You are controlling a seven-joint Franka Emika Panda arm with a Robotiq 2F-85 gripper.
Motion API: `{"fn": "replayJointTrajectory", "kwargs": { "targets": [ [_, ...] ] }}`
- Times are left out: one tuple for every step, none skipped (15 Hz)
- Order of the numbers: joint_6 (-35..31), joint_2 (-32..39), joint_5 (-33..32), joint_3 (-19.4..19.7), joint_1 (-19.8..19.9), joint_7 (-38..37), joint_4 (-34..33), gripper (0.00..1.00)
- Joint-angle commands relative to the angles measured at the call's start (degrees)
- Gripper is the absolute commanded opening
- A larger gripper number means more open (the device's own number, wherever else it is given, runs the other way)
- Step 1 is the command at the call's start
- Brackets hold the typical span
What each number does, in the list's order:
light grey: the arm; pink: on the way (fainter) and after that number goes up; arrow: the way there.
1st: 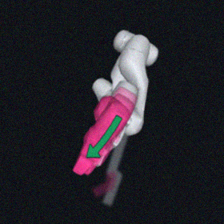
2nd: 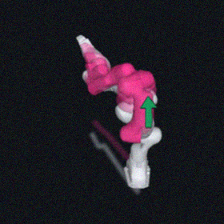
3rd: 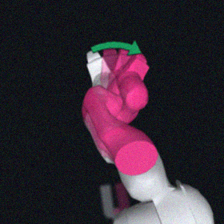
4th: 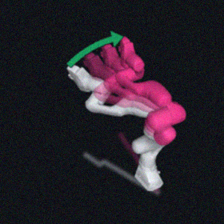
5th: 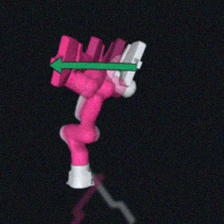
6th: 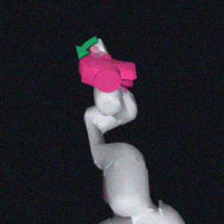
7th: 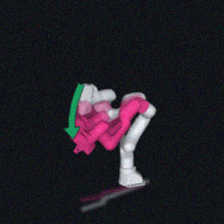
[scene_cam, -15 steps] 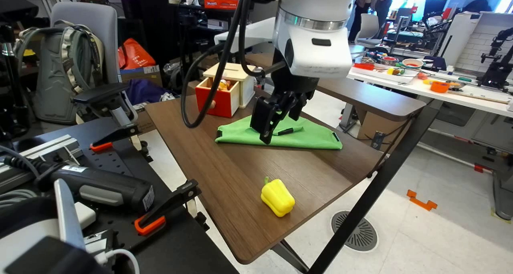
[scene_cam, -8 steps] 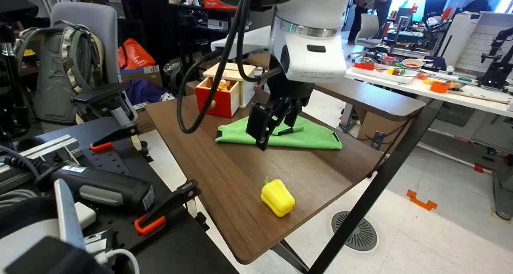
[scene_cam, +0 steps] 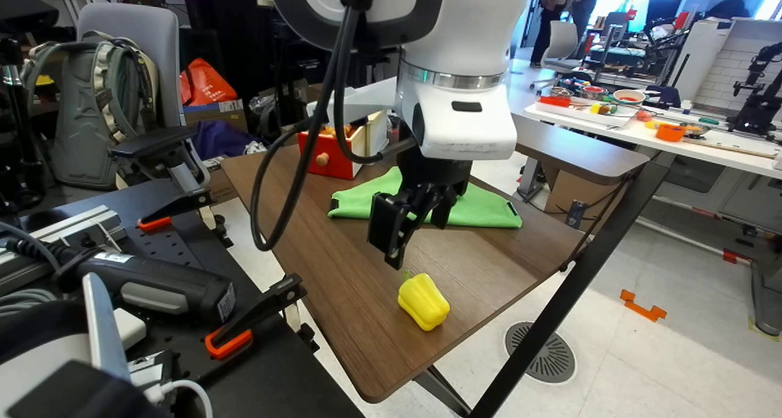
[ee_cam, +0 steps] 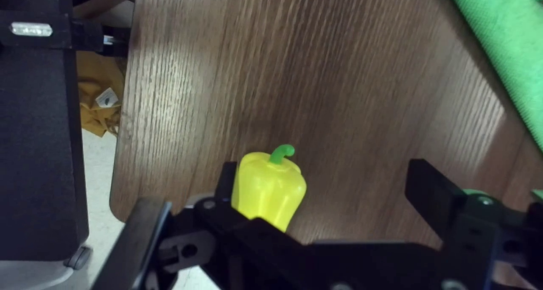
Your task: Move the yellow pepper to the left
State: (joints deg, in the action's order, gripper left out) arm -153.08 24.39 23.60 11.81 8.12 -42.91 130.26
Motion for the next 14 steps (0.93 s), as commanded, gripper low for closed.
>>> {"fn": "replayJointTrajectory", "kwargs": {
  "targets": [
    [-3.06, 2.21, -1.11, 1.74, -0.47, -2.12, -0.41, 1.00],
    [-3.14, 2.81, -1.02, 1.93, -0.34, -2.26, -0.78, 1.00],
    [-2.35, 3.59, -1.18, 2.27, -0.25, -2.53, -1.37, 1.00],
    [-2.09, 4.21, -1.25, 2.53, -0.23, -2.78, -1.76, 1.00],
    [-1.74, 5.08, -1.25, 2.62, -0.06, -2.81, -2.34, 1.00],
    [-1.59, 5.91, -1.32, 2.77, -0.03, -2.92, -2.85, 1.00],
    [-1.61, 6.50, -1.31, 2.88, -0.02, -3.01, -3.15, 1.00],
    [-1.91, 7.08, -1.21, 2.97, 0.00, -3.10, -3.37, 1.00],
    [-2.02, 7.57, -0.99, 2.95, 0.11, -3.20, -3.68, 0.75],
    [-2.35, 8.10, -0.78, 2.91, 0.23, -3.22, -4.03, 0.74],
    [-2.32, 8.49, -0.73, 2.92, 0.29, -3.28, -4.35, 0.65],
    [-2.26, 8.75, -0.73, 2.93, 0.34, -3.33, -4.59, 0.58],
    [-2.25, 9.05, -0.78, 2.97, 0.32, -3.43, -4.79, 0.51],
    [-2.38, 9.29, -0.80, 3.00, 0.25, -3.53, -4.89, 0.42]
  ]
}}
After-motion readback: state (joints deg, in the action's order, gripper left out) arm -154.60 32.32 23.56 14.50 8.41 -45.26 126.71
